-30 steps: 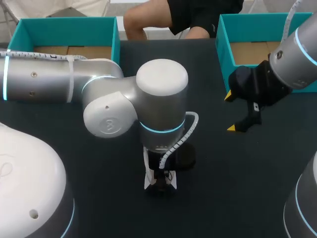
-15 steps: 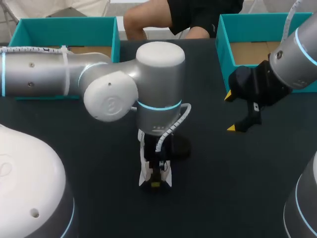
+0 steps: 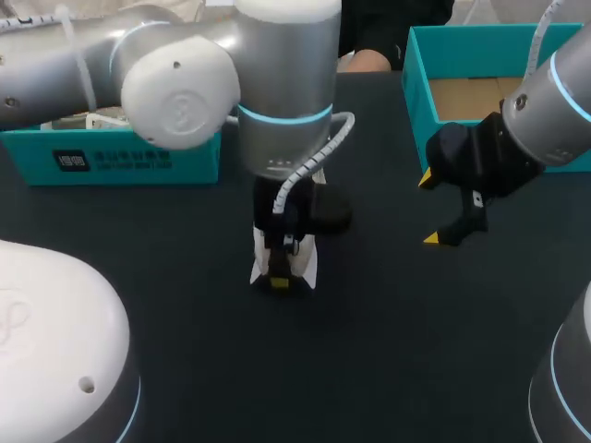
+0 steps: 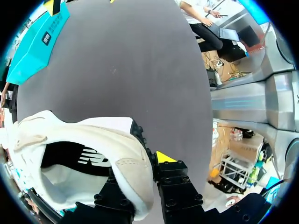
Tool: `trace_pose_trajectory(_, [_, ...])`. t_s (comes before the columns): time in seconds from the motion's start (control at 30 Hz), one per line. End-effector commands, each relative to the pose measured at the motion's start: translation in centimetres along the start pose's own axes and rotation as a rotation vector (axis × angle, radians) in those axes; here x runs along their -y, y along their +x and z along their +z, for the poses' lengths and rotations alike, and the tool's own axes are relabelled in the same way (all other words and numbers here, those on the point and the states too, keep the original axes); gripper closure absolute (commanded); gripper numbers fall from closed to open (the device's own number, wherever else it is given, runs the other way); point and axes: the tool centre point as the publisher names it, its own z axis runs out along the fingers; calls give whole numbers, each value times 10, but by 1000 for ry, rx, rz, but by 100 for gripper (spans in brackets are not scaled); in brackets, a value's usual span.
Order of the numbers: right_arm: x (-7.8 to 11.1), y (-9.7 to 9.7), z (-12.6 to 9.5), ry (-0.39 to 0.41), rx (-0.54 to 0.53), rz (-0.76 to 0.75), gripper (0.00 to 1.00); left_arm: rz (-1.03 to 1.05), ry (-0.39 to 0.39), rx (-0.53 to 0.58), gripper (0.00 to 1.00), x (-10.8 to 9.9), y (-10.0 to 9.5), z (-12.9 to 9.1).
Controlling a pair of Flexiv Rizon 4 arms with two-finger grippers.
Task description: Take the shoe out of the shoebox, open the shoe tongue, remove and reinsert the insole, then place the shoe into the shoebox
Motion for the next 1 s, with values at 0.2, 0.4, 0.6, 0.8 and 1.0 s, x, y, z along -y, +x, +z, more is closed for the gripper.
trace_pose_trajectory(0.2, [0, 1, 1, 1, 1, 0, 0, 42, 47, -45, 100, -3, -4, -43])
trace_pose_trajectory(0.4, [0, 1, 1, 1, 1, 0, 0, 42, 47, -45, 100, -3, -4, -43])
trace_pose_trajectory(0.6, [0, 1, 1, 1, 1, 0, 0, 101, 46, -57, 100, -32, -19, -47])
trace_pose_trajectory(0.8, [0, 1, 1, 1, 1, 0, 0, 110, 11, -32, 100, -71, -48, -56])
trace_pose_trajectory(1.0, [0, 1, 1, 1, 1, 0, 0, 124, 26, -40, 100, -126, -73, -67])
